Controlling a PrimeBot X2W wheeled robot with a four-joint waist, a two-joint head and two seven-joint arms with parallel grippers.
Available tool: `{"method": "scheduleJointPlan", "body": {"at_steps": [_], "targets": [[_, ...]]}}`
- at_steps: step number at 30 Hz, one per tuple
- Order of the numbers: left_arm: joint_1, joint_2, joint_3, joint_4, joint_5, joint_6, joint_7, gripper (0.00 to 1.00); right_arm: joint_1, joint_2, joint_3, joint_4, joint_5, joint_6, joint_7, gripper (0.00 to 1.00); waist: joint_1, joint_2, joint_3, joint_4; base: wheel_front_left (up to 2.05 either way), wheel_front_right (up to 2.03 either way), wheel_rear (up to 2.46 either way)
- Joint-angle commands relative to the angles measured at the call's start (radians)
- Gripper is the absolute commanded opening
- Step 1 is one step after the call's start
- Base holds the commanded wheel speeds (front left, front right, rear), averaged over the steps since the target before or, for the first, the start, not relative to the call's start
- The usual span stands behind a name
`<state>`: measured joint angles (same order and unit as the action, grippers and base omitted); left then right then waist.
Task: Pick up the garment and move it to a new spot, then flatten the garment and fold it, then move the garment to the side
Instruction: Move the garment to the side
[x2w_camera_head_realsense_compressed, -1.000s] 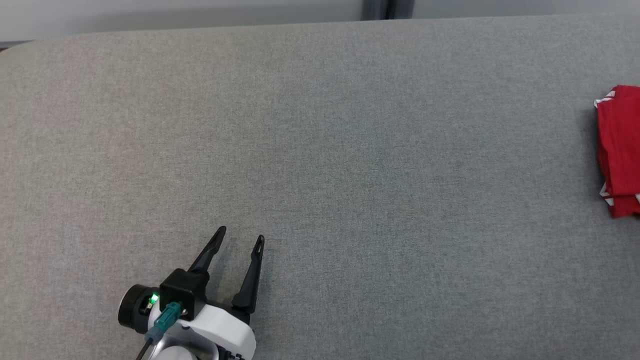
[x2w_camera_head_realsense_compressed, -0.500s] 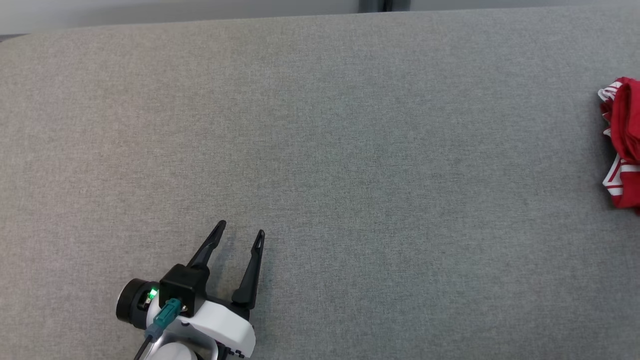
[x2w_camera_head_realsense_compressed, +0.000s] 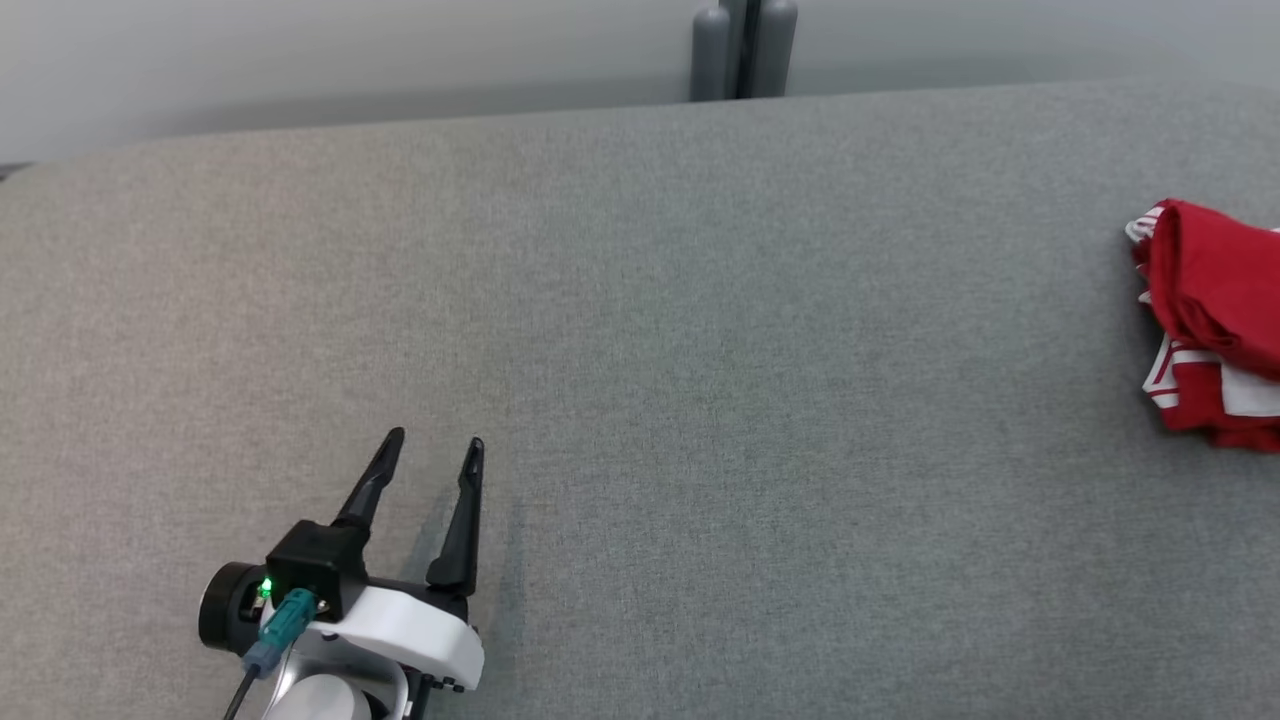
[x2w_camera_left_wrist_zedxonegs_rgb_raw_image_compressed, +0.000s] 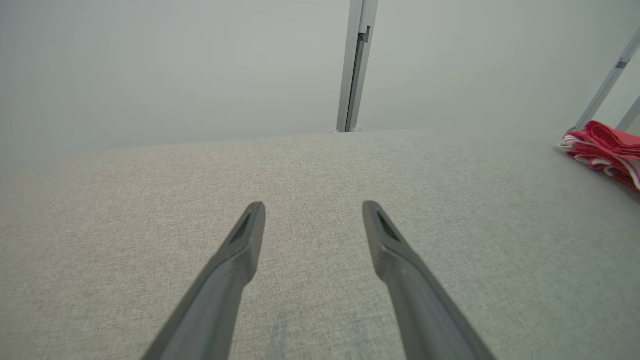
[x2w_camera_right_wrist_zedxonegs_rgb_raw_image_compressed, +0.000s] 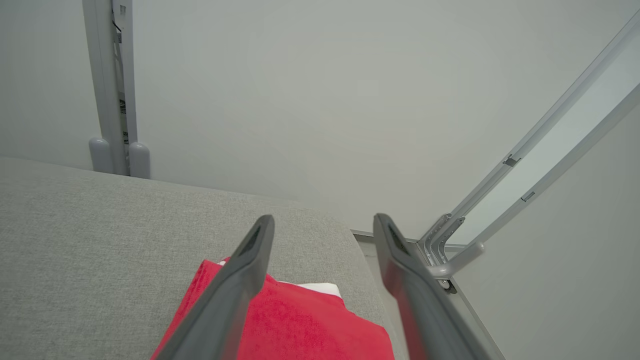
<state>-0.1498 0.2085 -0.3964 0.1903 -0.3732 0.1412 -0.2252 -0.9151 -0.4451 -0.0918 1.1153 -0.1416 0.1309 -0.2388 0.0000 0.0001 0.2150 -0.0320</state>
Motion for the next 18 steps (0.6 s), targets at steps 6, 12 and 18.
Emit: {"method": "scheduleJointPlan", "body": {"at_steps": [6,12,18], "targets": [[0.025,-0.010,0.054,0.018,-0.041,0.028,-0.023,1.00,0.069,0.063,0.078,-0.042,0.109,0.000,-0.026,1.00,0.0000,-0.0001,-0.108,-0.013,0.00,0.00,0.00],[0.057,-0.031,0.097,0.034,-0.067,0.048,-0.034,1.00,0.160,0.121,0.166,-0.148,0.219,0.000,-0.027,1.00,0.0000,-0.0001,-0.182,-0.007,0.00,0.00,0.00],[0.089,-0.056,0.122,0.045,-0.070,0.055,-0.039,1.00,0.301,0.190,0.187,-0.298,0.304,0.000,-0.027,1.00,0.0000,-0.0001,-0.241,0.011,0.00,0.00,0.00]]}}
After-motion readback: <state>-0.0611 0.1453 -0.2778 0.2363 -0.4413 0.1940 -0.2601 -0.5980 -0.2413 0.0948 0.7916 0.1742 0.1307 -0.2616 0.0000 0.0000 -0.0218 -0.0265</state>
